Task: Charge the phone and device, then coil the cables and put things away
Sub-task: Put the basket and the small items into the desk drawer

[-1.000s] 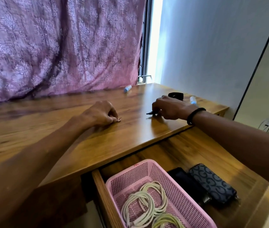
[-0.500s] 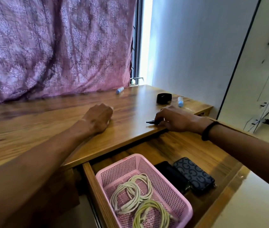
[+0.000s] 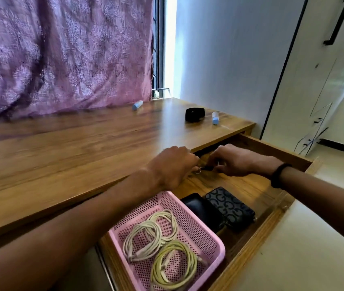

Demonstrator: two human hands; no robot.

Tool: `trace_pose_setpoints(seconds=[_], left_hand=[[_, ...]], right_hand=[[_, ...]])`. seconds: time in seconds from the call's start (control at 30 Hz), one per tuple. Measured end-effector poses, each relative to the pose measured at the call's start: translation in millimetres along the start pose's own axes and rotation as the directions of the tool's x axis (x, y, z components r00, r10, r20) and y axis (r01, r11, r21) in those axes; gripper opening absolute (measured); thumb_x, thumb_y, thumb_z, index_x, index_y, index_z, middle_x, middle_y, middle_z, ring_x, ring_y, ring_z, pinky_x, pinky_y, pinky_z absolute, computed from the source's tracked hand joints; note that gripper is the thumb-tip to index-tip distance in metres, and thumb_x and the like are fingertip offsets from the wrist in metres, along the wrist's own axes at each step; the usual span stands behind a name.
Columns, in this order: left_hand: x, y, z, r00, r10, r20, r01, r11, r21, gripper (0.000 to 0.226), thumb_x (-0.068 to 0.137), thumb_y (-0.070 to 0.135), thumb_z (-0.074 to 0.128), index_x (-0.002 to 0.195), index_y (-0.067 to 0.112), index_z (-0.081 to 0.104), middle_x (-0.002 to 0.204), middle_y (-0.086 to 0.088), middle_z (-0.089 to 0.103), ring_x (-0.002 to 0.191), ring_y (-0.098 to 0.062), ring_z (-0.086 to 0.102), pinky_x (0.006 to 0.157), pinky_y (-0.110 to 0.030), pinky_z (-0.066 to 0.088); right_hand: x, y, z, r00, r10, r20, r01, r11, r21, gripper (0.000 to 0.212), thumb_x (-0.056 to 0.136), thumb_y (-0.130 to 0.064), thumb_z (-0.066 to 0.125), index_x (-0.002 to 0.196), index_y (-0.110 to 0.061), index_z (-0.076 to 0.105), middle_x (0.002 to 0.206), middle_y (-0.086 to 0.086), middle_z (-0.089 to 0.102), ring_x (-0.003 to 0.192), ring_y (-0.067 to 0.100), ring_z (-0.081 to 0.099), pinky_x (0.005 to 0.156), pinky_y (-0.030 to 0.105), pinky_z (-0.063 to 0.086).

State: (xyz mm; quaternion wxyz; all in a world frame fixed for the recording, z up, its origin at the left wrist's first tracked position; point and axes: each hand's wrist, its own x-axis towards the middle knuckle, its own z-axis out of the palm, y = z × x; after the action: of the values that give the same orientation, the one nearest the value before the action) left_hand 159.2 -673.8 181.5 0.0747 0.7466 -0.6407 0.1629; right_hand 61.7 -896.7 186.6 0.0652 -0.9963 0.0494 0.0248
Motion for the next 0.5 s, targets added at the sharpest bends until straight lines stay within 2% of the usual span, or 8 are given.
trace_pose_setpoints(seconds=[0.1,0.17,0.27,0.4,0.5], left_hand=[[8,10,12,0.962,-0.246,0.116,0.249,0.969,-0.007,0.008,0.096,0.02,0.063,0.097,0.014,0.068,0.096,-0.008,0.068,0.083,-0.024,0.066,0.066,-0.033,0.047],[14,14,18,0.929,-0.324,0.18,0.327,0.945,0.011,0.007,0.091,0.013,0.063,0.096,0.011,0.068,0.098,-0.01,0.068,0.088,-0.029,0.067,0.068,-0.035,0.049],[22,24,28,0.879,-0.383,0.285,0.414,0.909,-0.053,0.015,0.091,0.007,0.057,0.102,0.009,0.067,0.098,-0.01,0.06,0.084,-0.028,0.063,0.068,-0.035,0.051],[30,24,40,0.847,-0.427,0.317,0.462,0.886,-0.041,0.009,0.09,0.004,0.058,0.091,0.013,0.062,0.096,-0.01,0.06,0.077,-0.025,0.056,0.066,-0.034,0.047],[29,17,41,0.829,-0.438,0.349,0.481,0.876,-0.042,0.008,0.091,0.004,0.06,0.093,0.012,0.062,0.092,-0.007,0.058,0.075,-0.023,0.058,0.063,-0.03,0.047]], right_hand=[[12,3,17,0.996,0.094,0.005,-0.095,0.994,0.049,0.025,0.097,-0.018,0.07,0.118,-0.031,0.072,0.105,-0.014,0.06,0.09,0.005,0.061,0.066,0.016,0.047],[22,3,25,0.989,0.145,0.005,-0.145,0.986,0.086,0.025,0.095,-0.02,0.071,0.117,-0.03,0.071,0.11,-0.008,0.064,0.095,0.012,0.064,0.07,0.023,0.055],[31,-5,31,0.988,0.151,-0.014,-0.149,0.984,0.1,0.019,0.096,-0.024,0.071,0.115,-0.024,0.07,0.11,-0.001,0.068,0.095,0.017,0.067,0.079,0.033,0.062],[36,-12,36,0.992,0.122,0.0,-0.122,0.986,0.116,0.022,0.094,-0.029,0.075,0.114,-0.02,0.07,0.109,0.0,0.071,0.096,0.017,0.069,0.085,0.037,0.062],[38,-9,41,0.993,0.117,-0.014,-0.114,0.983,0.145,0.019,0.091,-0.028,0.077,0.107,-0.028,0.066,0.108,-0.005,0.068,0.092,0.012,0.066,0.07,0.027,0.058]])
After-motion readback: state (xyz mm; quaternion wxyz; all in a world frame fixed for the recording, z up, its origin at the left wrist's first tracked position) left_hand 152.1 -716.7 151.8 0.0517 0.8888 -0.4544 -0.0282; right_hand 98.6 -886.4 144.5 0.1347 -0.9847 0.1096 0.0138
